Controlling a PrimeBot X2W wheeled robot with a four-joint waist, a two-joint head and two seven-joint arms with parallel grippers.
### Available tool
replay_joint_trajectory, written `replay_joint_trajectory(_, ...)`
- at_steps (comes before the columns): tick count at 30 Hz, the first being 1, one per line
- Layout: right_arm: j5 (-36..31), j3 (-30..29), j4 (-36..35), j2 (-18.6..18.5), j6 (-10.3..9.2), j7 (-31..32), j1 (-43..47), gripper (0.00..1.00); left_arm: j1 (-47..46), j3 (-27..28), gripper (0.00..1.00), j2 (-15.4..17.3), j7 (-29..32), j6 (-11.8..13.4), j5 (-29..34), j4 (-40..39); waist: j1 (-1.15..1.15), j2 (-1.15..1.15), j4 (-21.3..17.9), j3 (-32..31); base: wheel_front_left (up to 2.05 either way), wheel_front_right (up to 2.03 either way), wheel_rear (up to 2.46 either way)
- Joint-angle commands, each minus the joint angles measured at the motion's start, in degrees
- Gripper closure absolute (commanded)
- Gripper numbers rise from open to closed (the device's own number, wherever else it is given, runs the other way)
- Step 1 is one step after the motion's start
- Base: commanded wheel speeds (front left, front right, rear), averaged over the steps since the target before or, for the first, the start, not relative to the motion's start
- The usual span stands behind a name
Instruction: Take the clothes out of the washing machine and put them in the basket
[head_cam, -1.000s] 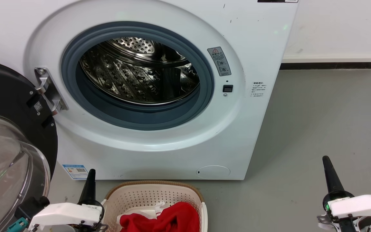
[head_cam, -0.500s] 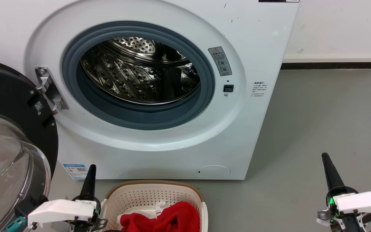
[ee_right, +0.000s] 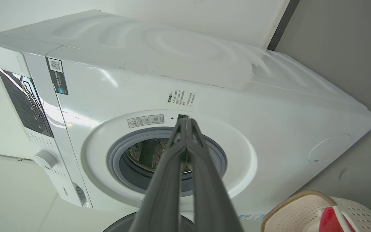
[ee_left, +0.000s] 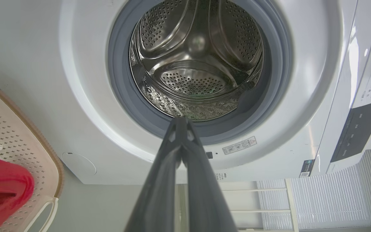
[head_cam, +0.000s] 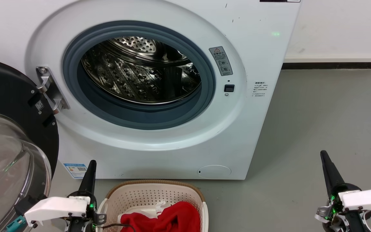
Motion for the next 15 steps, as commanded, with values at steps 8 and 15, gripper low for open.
replay_joint_trajectory(8, 5.6, -0.4, 0.6, -0.1, -0.01, 1.4, -1.9, 1.00, -1.6, 0.5, 1.00, -0.1, 1.4, -0.9, -5.4, 0.3, 0.00, 0.00, 0.1, 0.0, 0.00, 0.00, 0.00)
replay_joint_trajectory(15, 9.2, -0.5, 1.0, -0.1, -0.01, 2.3, -2.5, 1.00, -2.1, 0.8, 1.00, -0.2, 2.3, -1.2, -9.0, 0.6, 0.00, 0.00, 0.2, 0.1, 0.00, 0.00, 0.00)
